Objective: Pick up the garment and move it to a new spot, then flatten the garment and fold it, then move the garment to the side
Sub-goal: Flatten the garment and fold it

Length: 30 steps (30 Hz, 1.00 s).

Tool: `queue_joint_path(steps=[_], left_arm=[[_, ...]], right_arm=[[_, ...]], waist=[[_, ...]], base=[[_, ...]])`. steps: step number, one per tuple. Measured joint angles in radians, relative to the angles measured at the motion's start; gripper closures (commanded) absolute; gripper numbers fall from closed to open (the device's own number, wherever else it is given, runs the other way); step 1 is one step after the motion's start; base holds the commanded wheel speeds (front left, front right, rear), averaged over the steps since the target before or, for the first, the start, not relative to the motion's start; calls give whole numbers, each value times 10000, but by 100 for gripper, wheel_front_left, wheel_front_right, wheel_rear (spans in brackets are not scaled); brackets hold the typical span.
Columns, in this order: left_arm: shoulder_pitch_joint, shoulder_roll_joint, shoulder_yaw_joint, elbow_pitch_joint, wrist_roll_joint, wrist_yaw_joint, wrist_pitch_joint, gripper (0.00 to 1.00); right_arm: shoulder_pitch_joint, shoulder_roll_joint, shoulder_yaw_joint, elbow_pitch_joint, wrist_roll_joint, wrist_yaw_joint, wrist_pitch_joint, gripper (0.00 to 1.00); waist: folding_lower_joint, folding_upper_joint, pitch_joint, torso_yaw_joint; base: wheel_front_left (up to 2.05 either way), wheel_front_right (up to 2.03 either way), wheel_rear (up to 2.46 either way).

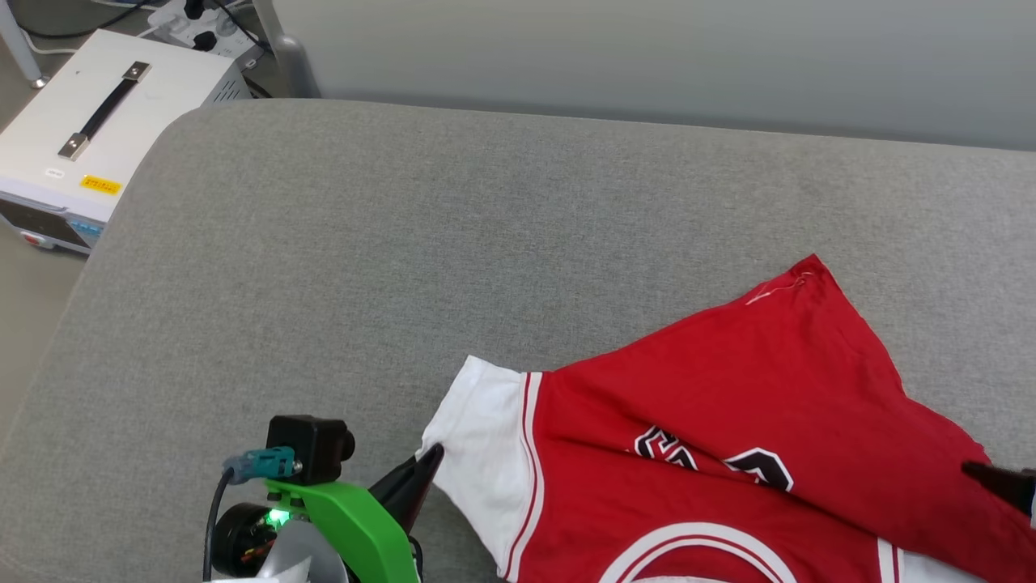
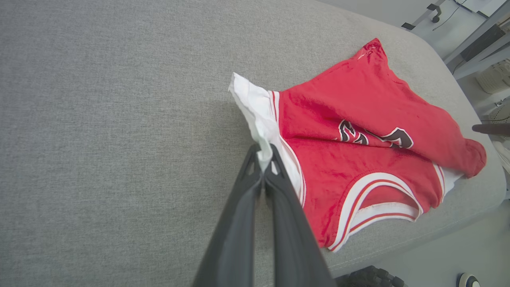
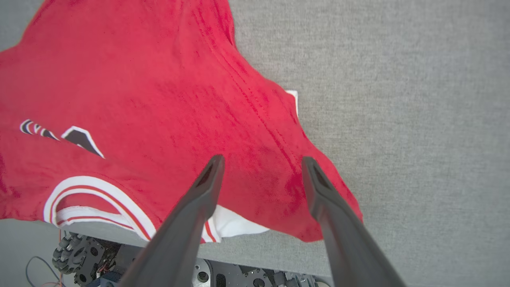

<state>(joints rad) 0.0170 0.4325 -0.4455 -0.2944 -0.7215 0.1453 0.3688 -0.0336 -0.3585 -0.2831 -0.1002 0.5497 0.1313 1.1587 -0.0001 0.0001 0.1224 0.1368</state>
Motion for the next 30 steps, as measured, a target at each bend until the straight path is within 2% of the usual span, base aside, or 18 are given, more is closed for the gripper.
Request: queue_joint_path(steps=[5,9,14,20,26,30], left_arm=[[-106,31,-8,-176,38,0,2,100],[-299,36,-56,-362,92,-13,2,100],[-617,4,-151,-483,115,-105,-2,100],[-848,-222,-328,-456,142,-221,-153,100],[-1064,-418,-462,-267,142,-368,-336,100],[-1089,-506,-523,-155,140,-451,-426,100]], right_arm=[[-1221,-196,397,-740,88,0,570,0],[-2363,-157,897,-836,-176,0,903,0],[-3784,-307,1358,25,-458,0,988,0],[-4786,-562,1730,1377,-972,0,917,0],[-5273,-945,1900,2640,-1471,0,554,0],[-5333,-1212,2046,2974,-1565,0,479,0]], waist=[[0,0,299,193],[0,-1,686,392],[1,-1,1252,772],[1,-1,1859,1385],[1,-1,2477,2101],[1,0,2767,2404]], base=[[0,0,0],[0,0,0],[0,0,0],[0,0,0],[0,0,0],[0,0,0]])
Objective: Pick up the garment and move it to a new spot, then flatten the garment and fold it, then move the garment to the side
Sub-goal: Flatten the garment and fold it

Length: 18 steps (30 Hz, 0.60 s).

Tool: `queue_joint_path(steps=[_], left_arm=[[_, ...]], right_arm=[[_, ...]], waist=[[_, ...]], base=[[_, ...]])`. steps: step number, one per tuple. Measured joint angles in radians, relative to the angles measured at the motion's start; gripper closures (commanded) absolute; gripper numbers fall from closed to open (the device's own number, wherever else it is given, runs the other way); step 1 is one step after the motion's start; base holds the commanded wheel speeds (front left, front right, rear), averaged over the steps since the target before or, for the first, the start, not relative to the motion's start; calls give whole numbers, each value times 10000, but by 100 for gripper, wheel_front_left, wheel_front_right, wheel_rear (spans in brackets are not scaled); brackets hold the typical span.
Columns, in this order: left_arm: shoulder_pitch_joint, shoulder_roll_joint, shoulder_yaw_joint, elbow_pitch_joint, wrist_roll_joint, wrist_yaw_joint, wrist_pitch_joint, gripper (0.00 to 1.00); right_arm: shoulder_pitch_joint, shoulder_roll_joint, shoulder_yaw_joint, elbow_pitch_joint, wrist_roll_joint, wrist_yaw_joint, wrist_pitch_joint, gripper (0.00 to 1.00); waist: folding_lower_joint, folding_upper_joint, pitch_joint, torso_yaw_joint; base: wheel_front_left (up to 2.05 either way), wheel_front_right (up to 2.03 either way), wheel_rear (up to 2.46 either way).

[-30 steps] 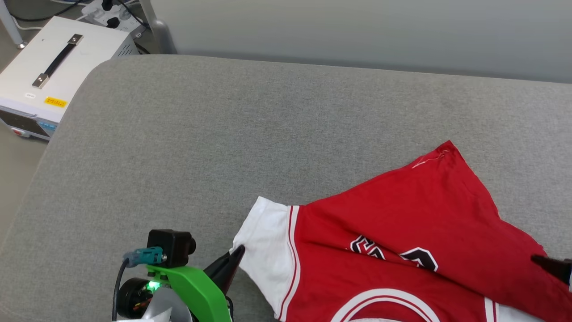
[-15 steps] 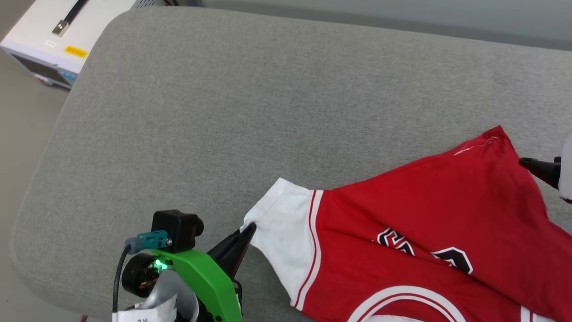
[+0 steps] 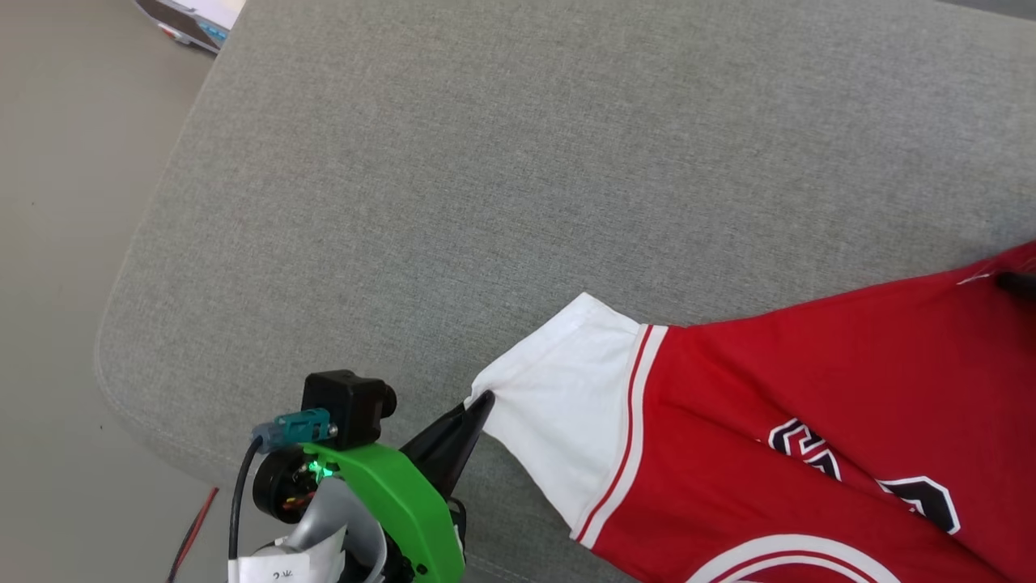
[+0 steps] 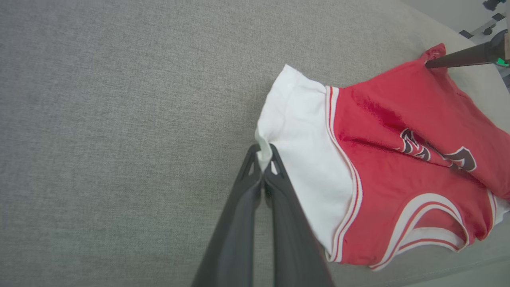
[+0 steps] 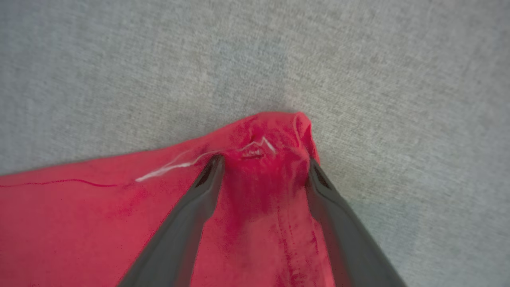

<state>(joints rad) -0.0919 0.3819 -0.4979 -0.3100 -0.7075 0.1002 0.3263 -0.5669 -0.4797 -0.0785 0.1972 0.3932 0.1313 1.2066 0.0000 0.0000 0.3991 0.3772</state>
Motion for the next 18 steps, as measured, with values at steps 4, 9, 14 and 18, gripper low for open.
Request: queue_joint_path(steps=[4,9,14,18], left_arm=[[-76,-27,-21,104,0,-38,-42,100],[-143,-44,-13,221,-2,-82,-84,100],[-179,-17,48,291,-4,-81,-84,100],[-179,59,159,328,-2,-69,-105,100]], right_arm=[[-51,-251,159,207,-19,0,52,100],[-47,-347,186,297,92,0,61,100],[-49,-242,188,535,184,0,-573,100],[-51,-125,249,744,384,0,-1392,100]], waist=[[0,0,194,190],[0,0,236,276],[0,0,48,198],[0,0,-206,99]], base=[[0,0,0],[0,0,0],[0,0,0],[0,0,0]])
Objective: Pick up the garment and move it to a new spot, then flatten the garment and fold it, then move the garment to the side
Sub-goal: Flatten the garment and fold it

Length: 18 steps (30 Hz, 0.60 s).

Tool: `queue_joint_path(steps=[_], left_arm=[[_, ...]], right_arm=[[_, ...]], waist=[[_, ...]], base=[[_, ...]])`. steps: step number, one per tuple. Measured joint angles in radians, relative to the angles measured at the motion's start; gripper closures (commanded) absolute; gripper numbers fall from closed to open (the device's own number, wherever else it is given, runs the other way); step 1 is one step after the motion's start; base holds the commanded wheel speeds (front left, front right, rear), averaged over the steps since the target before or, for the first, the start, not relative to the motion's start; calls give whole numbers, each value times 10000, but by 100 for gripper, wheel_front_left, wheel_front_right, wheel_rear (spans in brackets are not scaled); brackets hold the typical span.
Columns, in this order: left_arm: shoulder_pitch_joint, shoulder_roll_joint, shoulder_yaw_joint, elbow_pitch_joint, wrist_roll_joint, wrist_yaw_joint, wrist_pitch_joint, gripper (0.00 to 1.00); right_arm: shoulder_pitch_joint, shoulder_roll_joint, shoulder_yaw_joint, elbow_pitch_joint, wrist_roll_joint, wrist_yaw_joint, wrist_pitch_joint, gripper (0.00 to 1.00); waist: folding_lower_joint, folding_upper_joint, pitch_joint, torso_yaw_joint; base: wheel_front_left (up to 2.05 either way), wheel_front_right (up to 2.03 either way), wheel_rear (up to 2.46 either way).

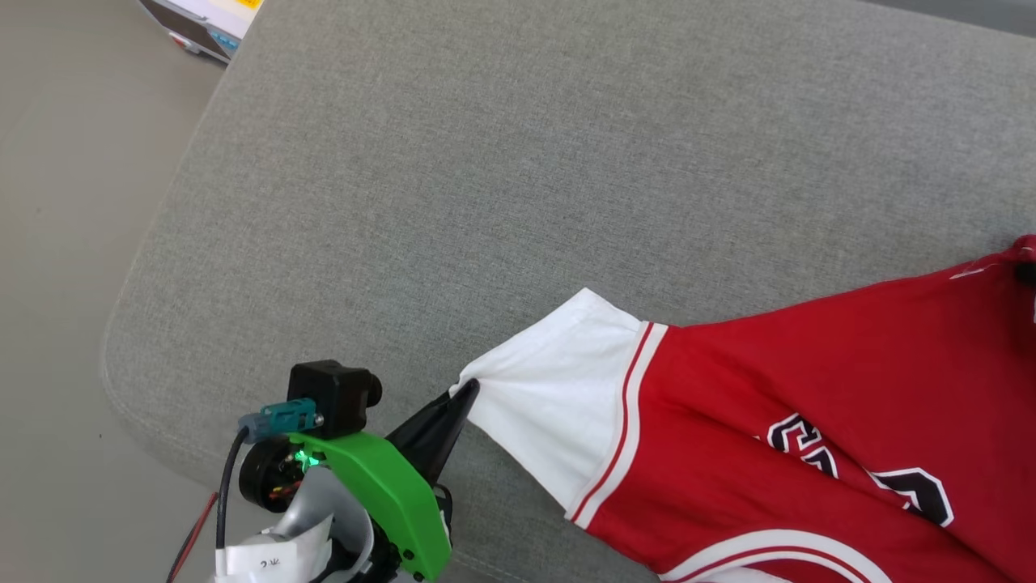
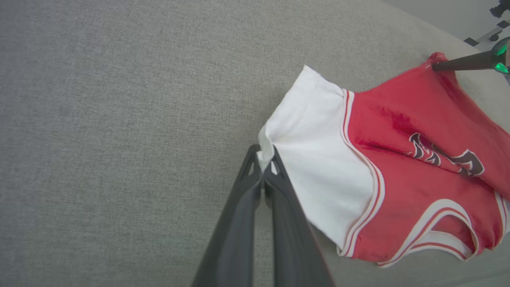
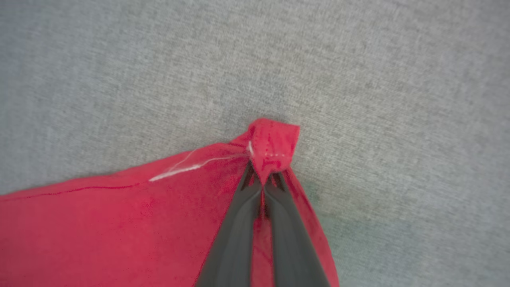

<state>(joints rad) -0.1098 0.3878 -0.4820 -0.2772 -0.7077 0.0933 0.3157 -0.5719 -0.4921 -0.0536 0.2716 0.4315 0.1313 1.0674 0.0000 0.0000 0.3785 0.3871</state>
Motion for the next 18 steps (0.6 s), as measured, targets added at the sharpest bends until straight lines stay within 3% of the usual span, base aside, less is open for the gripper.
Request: queue_joint_path(steps=[11,18], left_arm=[[-128,389,750,-117,40,186,-430,100],[-802,803,1484,-456,123,360,-514,100]], right_arm=[[-6,-165,675,81,1141,0,-2236,100],[-61,-477,1045,-721,1638,0,-3170,100]], waist=[[0,0,-1155,-601],[0,0,-1809,-1342]], base=[[0,0,0],[0,0,0]])
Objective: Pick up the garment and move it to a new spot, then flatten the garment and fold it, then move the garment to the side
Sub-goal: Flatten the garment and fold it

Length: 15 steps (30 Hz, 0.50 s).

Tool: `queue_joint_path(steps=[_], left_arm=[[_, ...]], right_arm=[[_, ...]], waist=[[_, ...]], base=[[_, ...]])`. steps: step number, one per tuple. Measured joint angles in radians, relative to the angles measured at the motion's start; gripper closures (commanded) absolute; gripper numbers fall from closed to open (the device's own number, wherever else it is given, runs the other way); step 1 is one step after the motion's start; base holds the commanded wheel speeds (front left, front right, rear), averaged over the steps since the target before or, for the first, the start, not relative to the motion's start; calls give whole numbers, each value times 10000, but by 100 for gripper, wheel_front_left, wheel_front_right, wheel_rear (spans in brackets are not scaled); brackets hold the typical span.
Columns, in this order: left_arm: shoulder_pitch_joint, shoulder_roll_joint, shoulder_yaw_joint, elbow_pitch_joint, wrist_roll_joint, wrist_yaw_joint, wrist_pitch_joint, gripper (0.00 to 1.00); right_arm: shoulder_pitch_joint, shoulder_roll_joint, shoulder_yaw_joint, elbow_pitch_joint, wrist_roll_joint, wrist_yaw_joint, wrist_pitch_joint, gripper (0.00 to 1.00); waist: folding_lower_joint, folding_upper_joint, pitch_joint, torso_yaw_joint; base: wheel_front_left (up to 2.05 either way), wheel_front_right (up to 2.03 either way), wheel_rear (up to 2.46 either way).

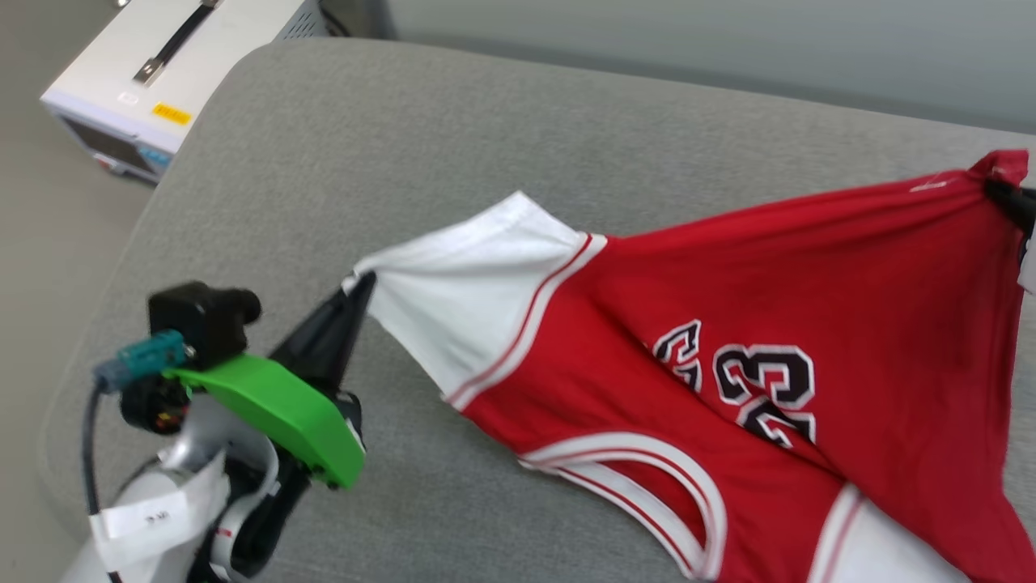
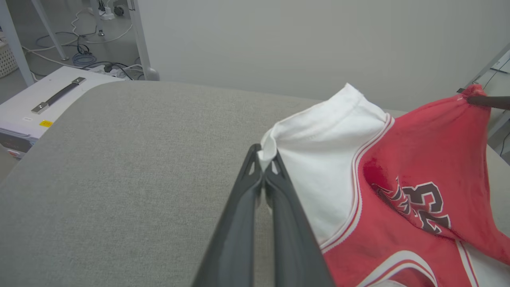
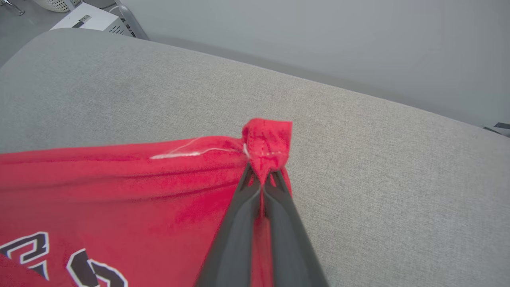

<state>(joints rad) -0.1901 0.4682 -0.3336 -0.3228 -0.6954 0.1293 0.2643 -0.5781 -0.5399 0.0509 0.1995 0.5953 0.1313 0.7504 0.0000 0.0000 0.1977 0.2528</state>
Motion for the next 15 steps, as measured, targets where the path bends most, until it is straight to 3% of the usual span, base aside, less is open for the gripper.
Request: queue_joint_path(steps=[15], left_arm=[[-2519,558,1089,-957,1116,265,-596,100]], right_arm=[[-26,-198,-35,-2192,435,0,-1244,100]], waist=[[0,0,-1081,-1623]], base=[[0,0,0]])
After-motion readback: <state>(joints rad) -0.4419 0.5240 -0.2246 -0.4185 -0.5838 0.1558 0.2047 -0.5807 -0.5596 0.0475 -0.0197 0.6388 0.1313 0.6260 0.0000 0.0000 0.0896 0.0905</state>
